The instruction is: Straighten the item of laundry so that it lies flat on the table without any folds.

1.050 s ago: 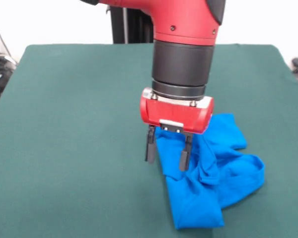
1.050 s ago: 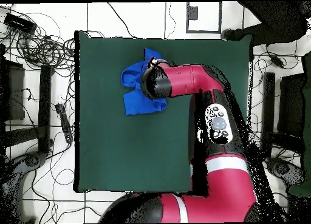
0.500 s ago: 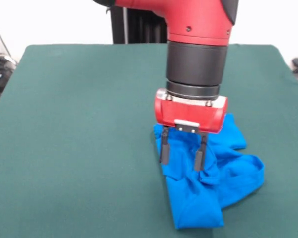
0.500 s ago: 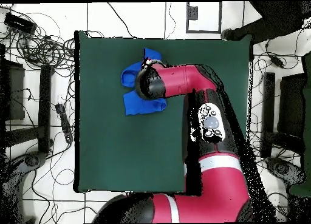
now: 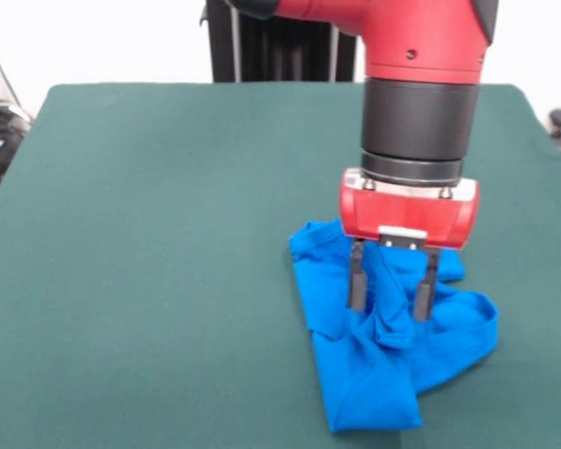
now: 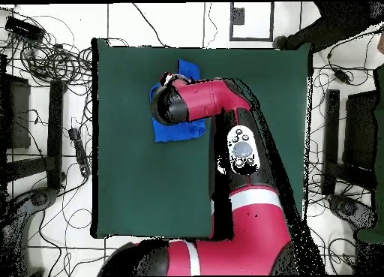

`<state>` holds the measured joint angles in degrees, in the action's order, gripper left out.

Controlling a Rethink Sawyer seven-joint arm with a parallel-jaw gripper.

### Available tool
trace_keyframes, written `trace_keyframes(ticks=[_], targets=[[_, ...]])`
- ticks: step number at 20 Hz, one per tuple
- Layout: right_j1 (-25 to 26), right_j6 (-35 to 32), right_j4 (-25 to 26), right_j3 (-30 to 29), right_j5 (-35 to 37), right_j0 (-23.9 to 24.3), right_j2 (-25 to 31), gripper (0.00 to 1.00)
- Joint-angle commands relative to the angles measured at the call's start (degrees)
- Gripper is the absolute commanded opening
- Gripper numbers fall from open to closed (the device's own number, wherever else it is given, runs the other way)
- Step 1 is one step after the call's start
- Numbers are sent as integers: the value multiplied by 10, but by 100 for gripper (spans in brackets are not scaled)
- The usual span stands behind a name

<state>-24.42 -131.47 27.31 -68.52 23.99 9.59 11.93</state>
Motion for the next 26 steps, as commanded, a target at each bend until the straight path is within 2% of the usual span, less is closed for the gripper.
trace_keyframes(ticks=[1,17,21,26], targets=[[22,-15,-2,-59,-19,-19,27,100],[40,-9,-7,-55,-37,-6,39,100],[51,-26,-1,-52,-52,-18,24,100],[50,-61,5,-75,-85,-42,-9,100]])
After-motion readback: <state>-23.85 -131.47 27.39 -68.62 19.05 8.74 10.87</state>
